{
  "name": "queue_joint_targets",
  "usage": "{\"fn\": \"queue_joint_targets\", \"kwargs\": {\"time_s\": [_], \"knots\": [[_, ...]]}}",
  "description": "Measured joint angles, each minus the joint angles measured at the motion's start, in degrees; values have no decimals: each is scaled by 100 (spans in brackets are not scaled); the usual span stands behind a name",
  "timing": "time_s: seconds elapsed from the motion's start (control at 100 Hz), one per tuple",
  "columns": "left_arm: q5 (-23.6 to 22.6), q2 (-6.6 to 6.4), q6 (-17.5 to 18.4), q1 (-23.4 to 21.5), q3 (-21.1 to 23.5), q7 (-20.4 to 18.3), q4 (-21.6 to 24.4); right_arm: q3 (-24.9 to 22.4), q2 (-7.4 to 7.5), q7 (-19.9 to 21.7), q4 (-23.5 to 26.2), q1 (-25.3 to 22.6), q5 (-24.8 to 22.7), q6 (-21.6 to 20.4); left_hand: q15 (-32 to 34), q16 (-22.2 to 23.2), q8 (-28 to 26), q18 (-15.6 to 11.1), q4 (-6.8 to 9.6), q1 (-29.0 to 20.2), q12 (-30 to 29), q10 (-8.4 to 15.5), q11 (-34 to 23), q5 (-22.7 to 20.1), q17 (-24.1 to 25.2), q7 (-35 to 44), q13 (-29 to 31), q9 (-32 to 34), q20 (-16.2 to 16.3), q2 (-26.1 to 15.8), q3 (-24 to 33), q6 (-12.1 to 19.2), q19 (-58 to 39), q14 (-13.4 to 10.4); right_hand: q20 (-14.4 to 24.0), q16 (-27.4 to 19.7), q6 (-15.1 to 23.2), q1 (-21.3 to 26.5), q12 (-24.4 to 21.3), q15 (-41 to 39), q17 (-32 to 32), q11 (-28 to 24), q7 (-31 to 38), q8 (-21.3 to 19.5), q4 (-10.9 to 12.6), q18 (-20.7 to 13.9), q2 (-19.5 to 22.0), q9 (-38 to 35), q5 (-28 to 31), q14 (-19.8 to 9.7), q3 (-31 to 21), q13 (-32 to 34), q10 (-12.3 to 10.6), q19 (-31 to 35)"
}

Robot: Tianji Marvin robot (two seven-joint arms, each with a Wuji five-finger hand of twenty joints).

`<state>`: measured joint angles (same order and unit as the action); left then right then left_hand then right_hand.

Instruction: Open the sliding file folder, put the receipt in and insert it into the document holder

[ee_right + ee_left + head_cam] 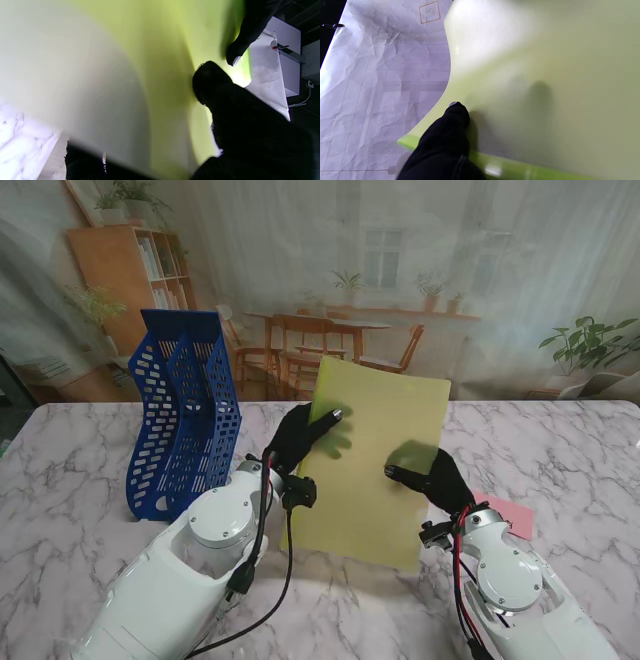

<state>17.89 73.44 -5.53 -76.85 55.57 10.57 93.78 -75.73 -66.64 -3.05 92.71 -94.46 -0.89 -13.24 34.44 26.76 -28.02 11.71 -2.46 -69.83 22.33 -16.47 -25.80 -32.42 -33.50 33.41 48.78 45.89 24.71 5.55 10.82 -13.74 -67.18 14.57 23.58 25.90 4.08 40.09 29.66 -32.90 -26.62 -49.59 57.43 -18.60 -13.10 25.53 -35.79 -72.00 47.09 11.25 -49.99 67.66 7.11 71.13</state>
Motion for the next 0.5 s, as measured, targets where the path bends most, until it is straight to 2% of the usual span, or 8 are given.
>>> {"fn": "queue_joint_targets", "kwargs": {"time_s": [0.08, 0.14, 0.23, 0.33, 0.5], "knots": [[-30, 0, -39, 45, -30, -59, -82, 20, -14, -173, -34, 4, -163, -87, 0, 0, 77, 0, 32, -7, -5, 0, 64, 26, 125, -200, -109, 0, -1, -5, -537, 0, 2, 16, 33, 53, -132, 54, 156, -119, -149, -122, 0, -78, -10, -137, 0, -2, 50, -4, -56, 73, 0, 172], [-49, -4, -83, 56, -30, -139, -115, 18, -33, -232, -53, 3, -136, -187, -38, 0, 89, 0, 136, 12, -48, 3, 111, 92, 261, -468, -243, -20, -1, -7, -840, 0, 6, 47, 66, 79, -150, 57, 272, -262, -246, -217, 1, -232, -10, -212, 0, -2, 50, -15, -87, 130, 0, 239], [-280, -27, -123, 64, -27, -267, -153, 8, -76, -418, -71, -6, -103, -322, -71, 4, 89, 19, 194, 452, -78, 3, 210, 99, 392, -916, -416, -199, 14, -11, -1044, -30, 30, 109, 69, 186, -210, 120, 464, -409, -316, -389, 3, -444, -13, -288, -1, 5, 51, -31, -144, 188, -1, 307], [-830, -67, -114, 90, -28, -329, -245, -36, -130, -608, -81, -18, -103, -441, -72, 11, 155, 70, 194, 744, -114, 2, 210, 232, 425, -1146, -443, -215, 79, -14, -1105, -91, 30, 157, 70, 235, -210, 183, 547, -548, -365, -410, 3, -523, -17, -327, -1, 13, 48, -40, -173, 200, 8, 343], [-731, -85, -94, 105, 64, -372, -397, -87, -152, -595, -75, -35, -119, -564, -73, 16, 162, 72, 192, 729, -161, 2, 332, 234, 437, -1196, -450, -221, 89, 124, -1163, -133, 30, 158, 70, 281, -210, 183, 604, -550, -370, -454, 3, -577, -73, -334, -1, 13, 48, -42, -173, 201, 9, 353]]}}
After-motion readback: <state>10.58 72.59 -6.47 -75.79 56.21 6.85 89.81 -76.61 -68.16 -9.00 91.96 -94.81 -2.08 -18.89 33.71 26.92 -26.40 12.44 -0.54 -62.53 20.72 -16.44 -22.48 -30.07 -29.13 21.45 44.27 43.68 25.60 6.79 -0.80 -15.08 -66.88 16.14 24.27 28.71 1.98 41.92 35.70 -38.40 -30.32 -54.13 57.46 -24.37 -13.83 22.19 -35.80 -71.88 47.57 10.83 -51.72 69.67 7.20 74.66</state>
